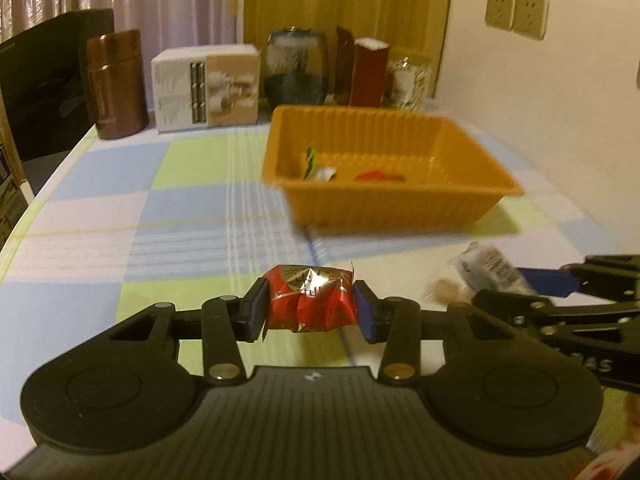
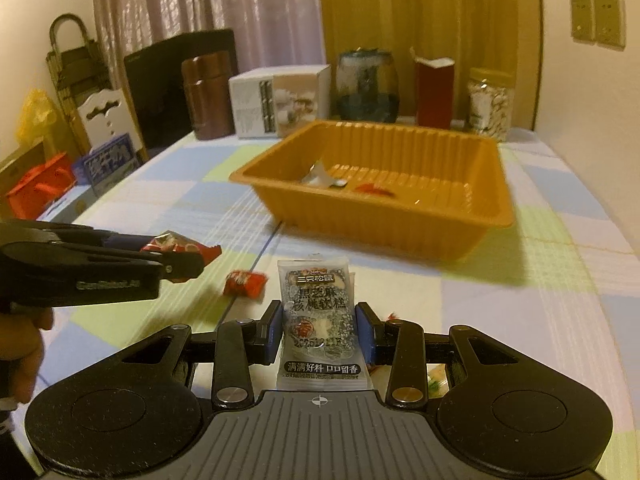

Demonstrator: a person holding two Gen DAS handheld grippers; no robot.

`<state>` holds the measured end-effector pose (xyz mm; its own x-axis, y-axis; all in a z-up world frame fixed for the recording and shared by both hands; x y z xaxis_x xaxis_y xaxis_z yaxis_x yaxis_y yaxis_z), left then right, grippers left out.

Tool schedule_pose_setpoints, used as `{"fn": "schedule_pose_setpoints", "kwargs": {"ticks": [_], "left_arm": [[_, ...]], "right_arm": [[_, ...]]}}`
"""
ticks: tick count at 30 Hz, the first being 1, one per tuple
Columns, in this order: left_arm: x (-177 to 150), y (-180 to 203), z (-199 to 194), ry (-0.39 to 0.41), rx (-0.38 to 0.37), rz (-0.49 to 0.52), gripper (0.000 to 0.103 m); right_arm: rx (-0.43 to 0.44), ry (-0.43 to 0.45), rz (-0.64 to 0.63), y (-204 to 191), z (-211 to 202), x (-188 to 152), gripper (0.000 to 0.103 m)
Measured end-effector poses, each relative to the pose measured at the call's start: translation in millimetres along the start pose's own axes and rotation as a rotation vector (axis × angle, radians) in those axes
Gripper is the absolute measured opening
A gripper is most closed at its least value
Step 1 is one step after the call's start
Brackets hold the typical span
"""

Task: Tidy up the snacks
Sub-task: 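Carry the red foil candy and clear packet into the orange tray, opening both tools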

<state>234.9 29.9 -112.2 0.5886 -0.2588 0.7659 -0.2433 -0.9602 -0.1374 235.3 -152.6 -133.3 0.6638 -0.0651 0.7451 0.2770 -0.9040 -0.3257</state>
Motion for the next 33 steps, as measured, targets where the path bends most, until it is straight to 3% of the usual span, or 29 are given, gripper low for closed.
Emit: {"fn": "schedule_pose_setpoints", "kwargs": {"ticks": [8,17,33], "left_arm": [[34,18,-10,0.059,-0.069,0.012,0.041],[77,19,8,0.111,-0.099,0.040,0.041],[109,-8,68,0.109,-0.099,0.006,0.041]], "right_arm": [[-0.048,0.089,0.077,19,-17,21,0.039],[-0.095,0.193,0.108,31,-29,52,0.039],[-0.100,0.228,0.170,48,20,114,0.039]]}}
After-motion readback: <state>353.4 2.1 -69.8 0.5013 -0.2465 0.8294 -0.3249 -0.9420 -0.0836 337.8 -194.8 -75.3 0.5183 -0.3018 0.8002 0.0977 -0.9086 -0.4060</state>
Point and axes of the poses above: each gripper's, at about its wrist camera, not at the fingertips, and z roughly the way its jaws point, y to its right, x to its top, the point moved 5 cm from there along z, roughly the way its jaws point, and after that the axes turned 14 degrees about z, right-handed, at the moved point
